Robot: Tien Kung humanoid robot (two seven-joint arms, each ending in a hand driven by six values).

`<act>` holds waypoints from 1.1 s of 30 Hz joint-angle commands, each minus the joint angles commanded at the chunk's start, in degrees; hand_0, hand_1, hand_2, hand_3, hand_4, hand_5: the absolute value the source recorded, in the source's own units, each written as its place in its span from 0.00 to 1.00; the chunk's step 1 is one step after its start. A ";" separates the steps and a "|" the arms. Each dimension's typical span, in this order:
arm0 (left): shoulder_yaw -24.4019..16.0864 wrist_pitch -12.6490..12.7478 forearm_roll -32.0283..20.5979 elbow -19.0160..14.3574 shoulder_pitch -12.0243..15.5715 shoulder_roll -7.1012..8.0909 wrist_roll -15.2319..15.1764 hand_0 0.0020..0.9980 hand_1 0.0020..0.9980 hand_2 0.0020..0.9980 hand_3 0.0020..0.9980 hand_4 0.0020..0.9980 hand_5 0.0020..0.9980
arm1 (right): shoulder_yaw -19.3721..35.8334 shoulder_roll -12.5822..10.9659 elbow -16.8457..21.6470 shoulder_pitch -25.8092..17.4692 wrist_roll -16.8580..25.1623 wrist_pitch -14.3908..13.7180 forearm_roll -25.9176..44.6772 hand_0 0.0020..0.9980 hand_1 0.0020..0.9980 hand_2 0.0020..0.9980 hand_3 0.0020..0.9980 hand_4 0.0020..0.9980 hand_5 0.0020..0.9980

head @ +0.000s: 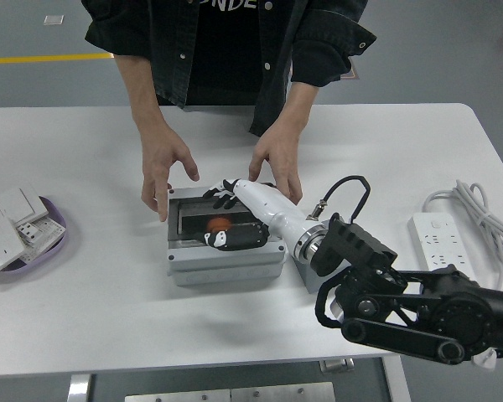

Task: Pick up the cylinder from the cube,place it in the box,flap close box

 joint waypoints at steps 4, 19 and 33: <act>-0.24 0.07 0.17 0.02 -0.02 0.00 -0.13 0.60 0.62 0.60 0.62 0.68 0.23 | 1.53 -0.36 -1.18 -1.34 3.74 -0.97 5.49 0.75 0.64 0.68 0.75 0.72 0.41; 1.27 0.30 -1.07 0.22 0.75 -0.30 -0.03 0.60 0.62 0.61 0.62 0.68 0.23 | 19.86 -6.46 4.51 -12.92 14.47 -8.15 9.46 0.74 0.65 0.68 0.74 0.69 0.43; 3.83 1.83 -4.74 -1.08 5.29 -1.32 -1.40 0.60 0.62 0.61 0.62 0.68 0.23 | 42.19 -2.29 -7.07 -23.27 37.97 -13.67 26.45 0.76 0.67 0.67 0.70 0.70 0.43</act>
